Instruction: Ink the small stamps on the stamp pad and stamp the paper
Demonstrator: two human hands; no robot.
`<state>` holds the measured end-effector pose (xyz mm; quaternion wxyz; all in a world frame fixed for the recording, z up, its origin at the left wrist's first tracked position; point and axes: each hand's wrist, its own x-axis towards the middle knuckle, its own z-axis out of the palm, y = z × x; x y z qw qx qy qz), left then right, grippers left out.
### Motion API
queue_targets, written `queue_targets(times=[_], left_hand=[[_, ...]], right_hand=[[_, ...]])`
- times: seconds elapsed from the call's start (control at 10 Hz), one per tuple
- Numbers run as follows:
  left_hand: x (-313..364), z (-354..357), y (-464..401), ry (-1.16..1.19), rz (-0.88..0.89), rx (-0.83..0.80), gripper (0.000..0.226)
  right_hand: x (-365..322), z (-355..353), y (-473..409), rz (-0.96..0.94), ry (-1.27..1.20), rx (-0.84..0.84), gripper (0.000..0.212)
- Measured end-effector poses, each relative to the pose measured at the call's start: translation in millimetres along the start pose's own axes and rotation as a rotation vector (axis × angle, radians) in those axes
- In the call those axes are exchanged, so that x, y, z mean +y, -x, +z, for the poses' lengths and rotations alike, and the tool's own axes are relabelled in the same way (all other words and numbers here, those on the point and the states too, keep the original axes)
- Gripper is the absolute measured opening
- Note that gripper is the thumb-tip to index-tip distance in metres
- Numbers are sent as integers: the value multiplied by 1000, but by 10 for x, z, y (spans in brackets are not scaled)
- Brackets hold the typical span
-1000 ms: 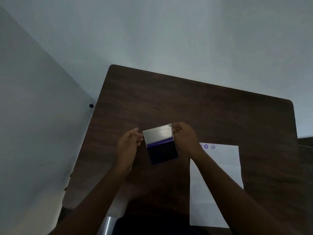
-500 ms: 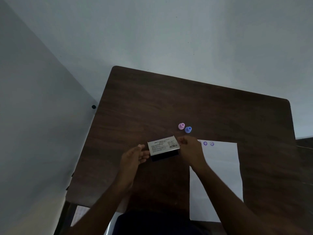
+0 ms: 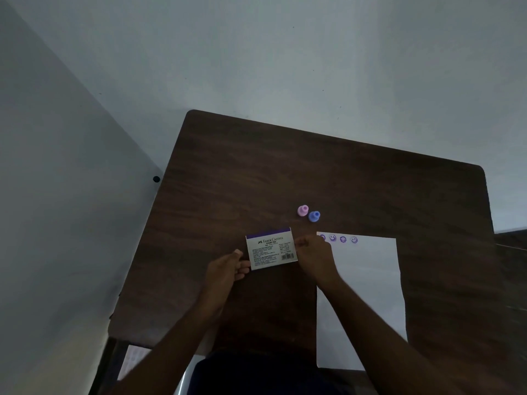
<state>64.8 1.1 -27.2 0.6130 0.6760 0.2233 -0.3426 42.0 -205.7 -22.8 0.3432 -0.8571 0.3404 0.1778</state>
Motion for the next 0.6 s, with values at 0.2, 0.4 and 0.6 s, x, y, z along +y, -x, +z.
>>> queue_targets(times=[0.2,0.4,0.6], left_hand=[[-19,-2,-19,-48,8,8,16],[50,47,-30,-292,137,28,20],[208,126,-125,-581,484,194,26]], right_hand=[[1,24,-19,38,-36,-8,9],[35,15,-54,32,15,-1,12],[-14,-23,32,-108,-38,164,18]])
